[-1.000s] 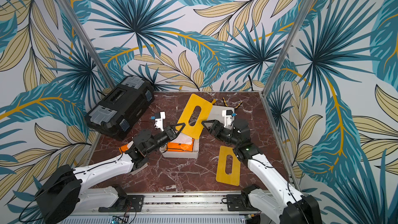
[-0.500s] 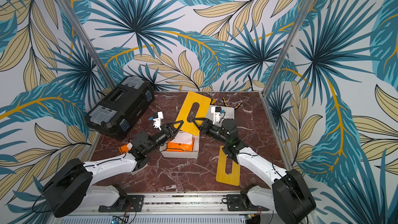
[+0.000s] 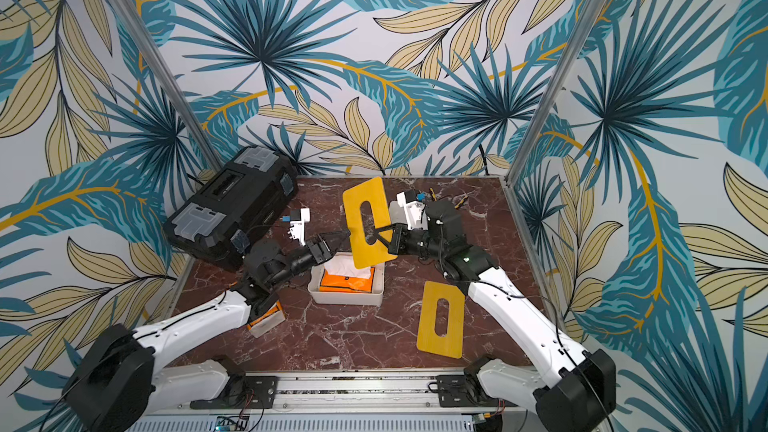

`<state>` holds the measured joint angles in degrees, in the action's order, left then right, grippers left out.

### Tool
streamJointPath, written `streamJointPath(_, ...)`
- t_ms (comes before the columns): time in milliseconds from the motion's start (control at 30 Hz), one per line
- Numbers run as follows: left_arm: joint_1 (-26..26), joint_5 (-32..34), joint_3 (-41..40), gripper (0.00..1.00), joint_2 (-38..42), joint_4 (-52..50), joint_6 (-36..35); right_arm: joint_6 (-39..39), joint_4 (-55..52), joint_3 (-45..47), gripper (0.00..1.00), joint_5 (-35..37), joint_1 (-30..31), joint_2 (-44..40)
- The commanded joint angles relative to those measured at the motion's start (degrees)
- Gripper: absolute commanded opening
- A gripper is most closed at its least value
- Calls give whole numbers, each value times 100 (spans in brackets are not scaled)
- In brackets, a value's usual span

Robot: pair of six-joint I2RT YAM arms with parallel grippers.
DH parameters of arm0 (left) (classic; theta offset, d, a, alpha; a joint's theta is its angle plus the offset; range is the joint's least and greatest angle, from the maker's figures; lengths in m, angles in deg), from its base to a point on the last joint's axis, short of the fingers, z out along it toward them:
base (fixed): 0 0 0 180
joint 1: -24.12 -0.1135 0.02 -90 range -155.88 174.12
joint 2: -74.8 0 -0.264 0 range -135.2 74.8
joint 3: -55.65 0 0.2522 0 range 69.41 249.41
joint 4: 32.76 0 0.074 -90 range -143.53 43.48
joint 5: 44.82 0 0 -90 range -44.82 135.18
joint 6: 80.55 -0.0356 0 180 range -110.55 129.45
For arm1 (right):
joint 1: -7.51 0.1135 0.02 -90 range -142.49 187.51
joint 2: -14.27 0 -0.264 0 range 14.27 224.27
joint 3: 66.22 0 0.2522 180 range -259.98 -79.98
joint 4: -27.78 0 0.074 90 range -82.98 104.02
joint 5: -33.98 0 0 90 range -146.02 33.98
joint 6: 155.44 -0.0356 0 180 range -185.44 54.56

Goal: Put the tissue paper into the tissue box
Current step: Pick up the box lid from the center of the board.

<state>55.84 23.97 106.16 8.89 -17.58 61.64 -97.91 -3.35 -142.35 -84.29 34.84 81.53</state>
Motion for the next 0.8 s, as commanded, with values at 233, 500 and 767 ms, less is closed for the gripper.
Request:
streamJointPath(233,-101,458,1172,100,1591,-4036,-4052,2526,-2958,-975,0,-1108,18,593)
streamJointPath(500,-101,357,1667,100,872,-5012,-4444,2588,-2978,-1057,0,-1670,28,942)
streamJointPath(767,-104,291,1721,99,597,-5113,-4533,2477,-3053,-965,0,-1848,136,1131)
